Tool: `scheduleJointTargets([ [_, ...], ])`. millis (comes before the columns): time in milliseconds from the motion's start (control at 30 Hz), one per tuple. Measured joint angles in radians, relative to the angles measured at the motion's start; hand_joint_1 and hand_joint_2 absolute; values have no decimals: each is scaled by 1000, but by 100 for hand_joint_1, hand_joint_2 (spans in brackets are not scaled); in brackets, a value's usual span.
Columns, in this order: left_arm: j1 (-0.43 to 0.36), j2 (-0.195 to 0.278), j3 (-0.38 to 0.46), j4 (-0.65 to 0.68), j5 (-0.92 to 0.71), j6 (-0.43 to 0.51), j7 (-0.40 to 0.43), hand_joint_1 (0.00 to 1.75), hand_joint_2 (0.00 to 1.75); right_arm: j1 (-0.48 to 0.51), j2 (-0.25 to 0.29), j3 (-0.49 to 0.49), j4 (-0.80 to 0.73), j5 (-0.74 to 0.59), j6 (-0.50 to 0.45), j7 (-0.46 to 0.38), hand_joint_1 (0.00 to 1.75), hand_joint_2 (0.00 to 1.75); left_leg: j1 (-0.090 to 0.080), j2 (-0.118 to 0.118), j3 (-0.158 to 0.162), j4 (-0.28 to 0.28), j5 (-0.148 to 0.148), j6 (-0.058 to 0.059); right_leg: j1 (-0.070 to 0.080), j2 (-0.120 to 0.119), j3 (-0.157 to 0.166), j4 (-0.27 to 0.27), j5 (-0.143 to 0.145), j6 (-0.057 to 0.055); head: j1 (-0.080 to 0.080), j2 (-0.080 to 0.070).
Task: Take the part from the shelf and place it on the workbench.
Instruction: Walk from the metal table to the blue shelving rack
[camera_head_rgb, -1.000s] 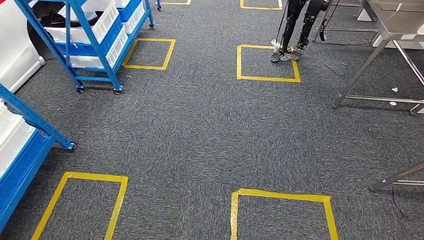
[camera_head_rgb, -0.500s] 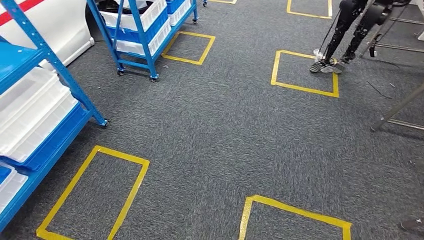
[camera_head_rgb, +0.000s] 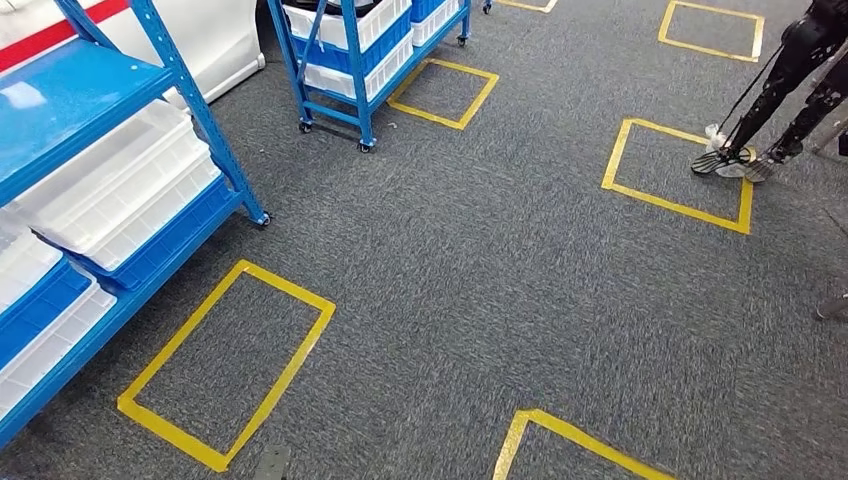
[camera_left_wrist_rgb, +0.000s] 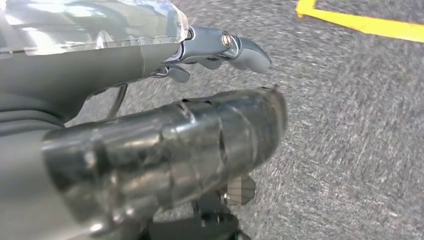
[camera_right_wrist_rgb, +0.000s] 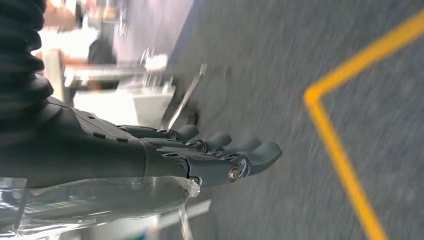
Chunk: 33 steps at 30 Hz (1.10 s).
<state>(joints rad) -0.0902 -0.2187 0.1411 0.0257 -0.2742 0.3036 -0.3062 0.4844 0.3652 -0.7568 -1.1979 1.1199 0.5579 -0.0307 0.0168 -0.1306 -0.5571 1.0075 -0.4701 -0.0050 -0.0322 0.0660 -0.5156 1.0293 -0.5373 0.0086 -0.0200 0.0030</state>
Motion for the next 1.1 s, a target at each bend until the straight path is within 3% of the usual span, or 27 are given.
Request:
scheduleJointTargets([
  [67, 3, -39, -9, 1, 9, 17, 3, 0, 0, -23, 0, -5, 16, 38, -12, -21, 0, 175, 1, 29, -19, 28, -18, -7, 1, -28, 1, -9, 7, -19, -1, 0],
  [133, -1, -32, -14, 1, 28, -25, -2, 0, 0, -27, 0, -12, 26, 59, 4, -41, 0, 175, 0, 90, -69, 132, -75, -8, 8, -59, 2, -14, 10, -35, -4, 0],
  [200, -1, -2, -14, 0, 46, -82, -10, 0, 0, -14, 0, -15, 23, 51, 26, -44, 0, 175, -1, 115, -124, 256, -126, -8, 18, -94, 1, -14, 7, -44, -5, 0],
  [233, 2, 6, -14, 0, 52, -94, -12, 0, 0, -8, 0, -15, 19, 40, 31, -39, 0, 175, -2, 119, -134, 283, -129, -7, 22, -110, 2, -13, 5, -46, -6, 0],
  [267, 7, 10, -14, 0, 56, -89, -13, 0, 0, -4, 0, -15, 15, 30, 31, -32, 0, 175, -3, 122, -125, 273, -114, -4, 26, -123, 4, -13, 3, -47, -6, 0],
  [300, 10, 8, -14, 0, 60, -72, -12, 0, 0, -5, 0, -15, 13, 25, 26, -27, 0, 175, -6, 129, -97, 226, -84, 3, 29, -135, 7, -12, 1, -48, -6, 0],
  [367, 8, 3, -14, 0, 71, -48, -3, 0, 0, -9, 0, -15, 14, 36, 20, -29, 0, 175, -22, 174, -25, 90, -29, 24, 33, -159, 13, -11, -4, -46, -6, 0],
  [433, 0, 23, -14, -1, 83, -101, 14, 0, 0, -12, 0, -16, 14, 64, 33, -45, 0, 175, -36, 209, 11, 13, -15, 37, 36, -183, 13, -10, -8, -40, -5, 0],
  [500, -5, 74, -15, -1, 89, -183, 24, 0, 0, -13, 0, -17, 7, 82, 51, -58, 0, 175, -36, 195, 11, -2, -16, 39, 40, -204, 17, -14, -9, -34, -4, 0],
  [533, -5, 98, -15, -1, 91, -207, 26, 0, 0, -13, -1, -18, 1, 85, 55, -60, 0, 175, -32, 184, 15, -11, -11, 41, 40, -197, 21, -13, -11, -29, -3, 0],
  [600, -8, 138, -14, -1, 96, -222, 28, 0, 0, -7, -2, -20, -8, 86, 56, -62, 0, 175, -22, 164, 26, -31, -2, 49, 35, -141, 4, 33, -40, -20, -3, 0],
  [667, -20, 160, -15, -2, 100, -222, 30, 0, 0, 1, -3, -23, -10, 90, 54, -63, 0, 175, -19, 137, 29, -37, 2, 55, 25, -83, -60, 154, -97, -13, -3, 0],
  [700, -25, 164, -16, -2, 103, -222, 31, 0, 0, 2, -3, -24, -10, 95, 52, -64, 0, 175, -18, 121, 29, -36, 2, 55, 20, -74, -95, 215, -118, -9, -3, 0],
  [733, -28, 165, -18, -2, 109, -222, 33, 0, 0, 1, -3, -25, -10, 101, 51, -66, 0, 175, -16, 106, 30, -35, 1, 53, 17, -71, -118, 252, -120, -5, -3, 0],
  [767, -27, 166, -20, -2, 115, -222, 34, 0, 0, -2, -3, -27, -10, 109, 50, -69, 0, 175, -13, 91, 33, -33, -2, 49, 14, -70, -124, 250, -100, -1, -3, 0],
  [833, -27, 168, -24, -2, 127, -224, 37, 0, 0, -6, -4, -34, -9, 122, 50, -76, 0, 175, -5, 61, 39, -21, -12, 36, 4, -54, -90, 149, -20, 9, -2, 0],
  [900, -30, 173, -27, -2, 135, -228, 41, 0, 0, -8, -4, -42, -6, 137, 50, -85, 0, 175, -3, 36, 36, -4, -25, 18, -3, -10, -49, 48, 23, 13, -1, 0],
  [967, -33, 180, -31, -2, 143, -233, 44, 0, 0, -13, -4, -50, -1, 155, 49, -95, 0, 175, -1, 17, 26, 3, -31, 3, -1, 11, -39, 25, 15, 5, 1, 0],
  [1033, -32, 186, -37, -2, 148, -237, 47, 0, 0, -22, -4, -59, 1, 168, 49, -103, 0, 175, 3, 9, 22, 4, -33, -7, 0, -10, -32, 20, 12, -10, 2, 0],
  [1100, -34, 190, -43, -2, 149, -238, 49, 0, 0, -27, -4, -66, 3, 177, 48, -109, 0, 175, 2, 51, 2, 47, -54, -13, 1, -36, -18, 12, 10, -25, 0, 0],
])
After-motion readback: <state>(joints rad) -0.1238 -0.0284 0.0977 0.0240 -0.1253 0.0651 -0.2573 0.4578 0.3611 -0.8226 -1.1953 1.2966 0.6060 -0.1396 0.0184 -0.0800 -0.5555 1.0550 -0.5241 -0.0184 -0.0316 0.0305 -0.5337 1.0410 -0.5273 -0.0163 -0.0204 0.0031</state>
